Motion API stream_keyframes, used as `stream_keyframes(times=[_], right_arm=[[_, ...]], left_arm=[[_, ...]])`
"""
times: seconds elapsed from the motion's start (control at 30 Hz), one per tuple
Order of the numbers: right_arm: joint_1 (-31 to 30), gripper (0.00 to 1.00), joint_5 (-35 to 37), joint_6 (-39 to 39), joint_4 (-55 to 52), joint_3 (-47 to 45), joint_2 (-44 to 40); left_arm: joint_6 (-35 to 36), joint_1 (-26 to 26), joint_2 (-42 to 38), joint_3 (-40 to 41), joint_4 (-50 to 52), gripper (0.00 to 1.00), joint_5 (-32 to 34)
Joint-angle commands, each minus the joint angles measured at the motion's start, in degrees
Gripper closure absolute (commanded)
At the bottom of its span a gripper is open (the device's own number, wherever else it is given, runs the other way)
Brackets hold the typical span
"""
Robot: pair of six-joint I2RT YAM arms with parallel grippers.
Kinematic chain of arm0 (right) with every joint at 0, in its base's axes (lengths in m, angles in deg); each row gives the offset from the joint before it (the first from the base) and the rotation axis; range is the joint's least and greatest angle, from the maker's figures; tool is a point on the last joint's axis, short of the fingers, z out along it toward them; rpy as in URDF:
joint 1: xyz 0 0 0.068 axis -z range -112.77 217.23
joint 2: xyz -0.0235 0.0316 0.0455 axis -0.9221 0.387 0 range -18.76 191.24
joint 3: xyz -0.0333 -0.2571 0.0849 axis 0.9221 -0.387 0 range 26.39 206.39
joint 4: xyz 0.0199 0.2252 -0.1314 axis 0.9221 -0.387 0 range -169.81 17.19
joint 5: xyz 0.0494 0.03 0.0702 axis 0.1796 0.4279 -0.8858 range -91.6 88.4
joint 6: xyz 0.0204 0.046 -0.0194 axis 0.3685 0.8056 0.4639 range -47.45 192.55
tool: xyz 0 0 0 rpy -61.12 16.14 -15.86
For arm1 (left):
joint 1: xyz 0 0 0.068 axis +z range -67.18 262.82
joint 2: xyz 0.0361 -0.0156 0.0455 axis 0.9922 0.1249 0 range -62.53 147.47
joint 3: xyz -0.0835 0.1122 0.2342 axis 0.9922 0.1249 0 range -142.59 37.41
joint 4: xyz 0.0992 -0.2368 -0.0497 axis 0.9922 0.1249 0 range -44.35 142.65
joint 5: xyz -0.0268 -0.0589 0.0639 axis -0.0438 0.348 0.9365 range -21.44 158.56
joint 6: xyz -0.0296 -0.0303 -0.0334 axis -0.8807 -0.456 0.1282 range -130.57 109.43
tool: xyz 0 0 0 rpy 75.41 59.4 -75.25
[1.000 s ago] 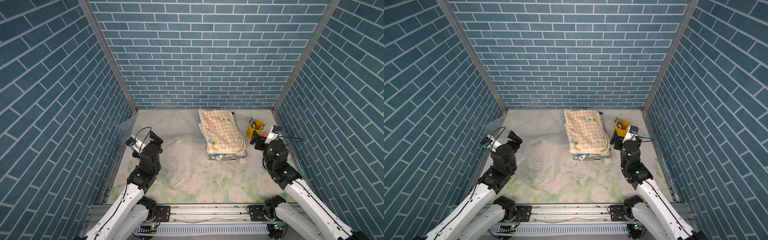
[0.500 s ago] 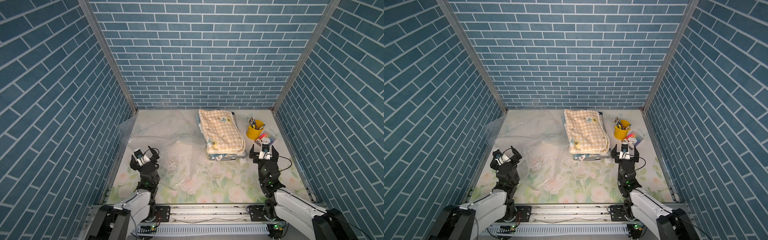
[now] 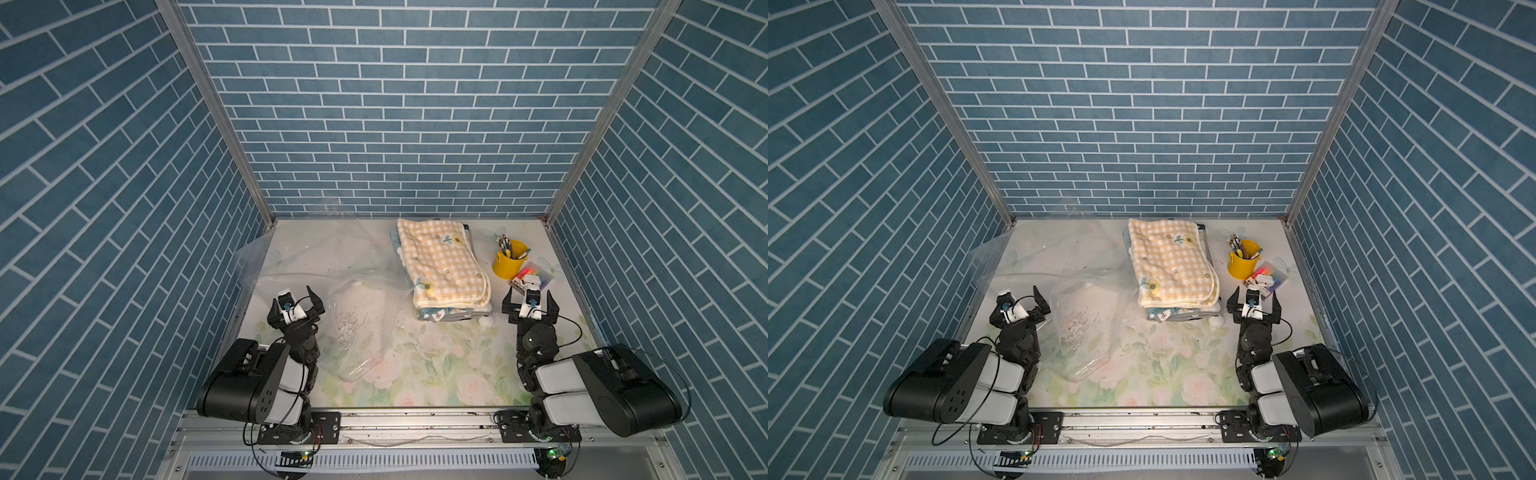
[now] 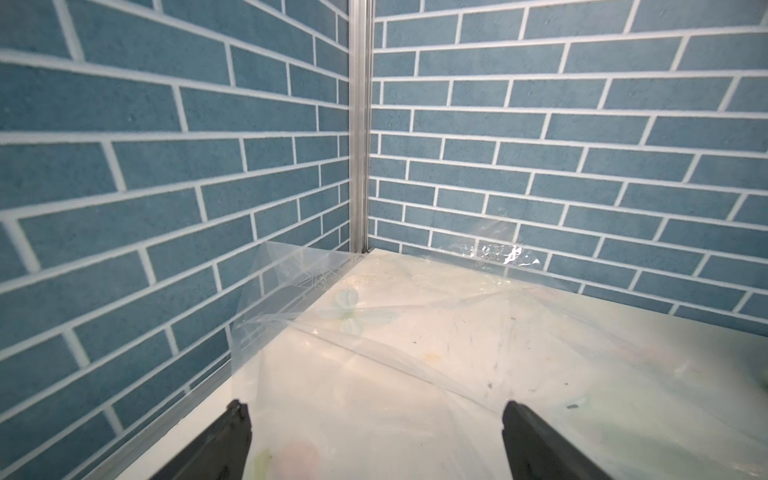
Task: Take the blanket out of the vacuum bag
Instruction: Reset both arms
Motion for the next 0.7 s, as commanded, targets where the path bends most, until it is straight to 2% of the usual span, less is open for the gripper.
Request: stream_keyframes(times=[0.0,0.07,0.13,0.2,0.27,0.3,0.33,0.37,0.43,0.5,0.57,0.6,0.67], right_arm=[[1.4,0.01,0.9,0.8,5.3,-2.3,-2.4],[2.6,0.01,0.3,2.3,1.0,-0.4,-3.0],[3.8,0.01,-2.0,3.2,-3.2,1.2,-3.4],[4.8,0.01,-4.6,4.2,-6.5,3.1,-3.0],[6.3,0.01,-7.1,6.6,1.0,2.0,2.7],[6.4,0.01,-8.1,5.0,11.7,0.6,8.4],[6.0,0.01,-11.0,3.8,13.5,-0.8,9.1],[6.0,0.01,-13.3,3.9,12.0,-1.0,8.5],[5.7,0.01,-12.8,2.4,18.0,-0.4,13.6],[6.1,0.01,-12.5,4.3,8.6,1.2,9.9],[7.5,0.01,-13.1,5.7,-0.1,5.9,9.6],[9.0,0.01,-15.2,7.3,-7.7,9.1,9.0],[13.4,0.01,-23.5,9.6,-13.6,12.2,8.9]], left_arm=[[1.6,0.6,2.1,-1.0,-2.9,0.0,-4.0],[1.9,0.9,5.6,-2.8,-4.2,0.0,-2.9],[0.3,1.4,2.9,-4.7,4.1,0.01,-3.7],[-0.2,2.3,4.4,-5.5,3.2,0.01,-4.3],[-0.7,3.1,3.8,-8.0,9.2,0.0,-6.6],[-0.4,3.4,4.7,-9.2,10.1,0.01,-7.4],[-0.4,3.4,4.1,-10.7,14.1,0.0,-7.7],[-0.5,3.4,4.0,-10.5,13.3,0.01,-7.9],[-0.4,3.5,4.1,-10.4,13.2,0.0,-7.8],[-0.4,3.4,4.5,-10.3,12.1,0.0,-7.7],[-0.4,3.4,4.2,-10.5,13.0,0.0,-7.7],[-0.3,3.4,4.4,-10.3,12.5,0.0,-7.6],[-0.3,3.4,4.2,-10.4,12.8,0.0,-7.6]])
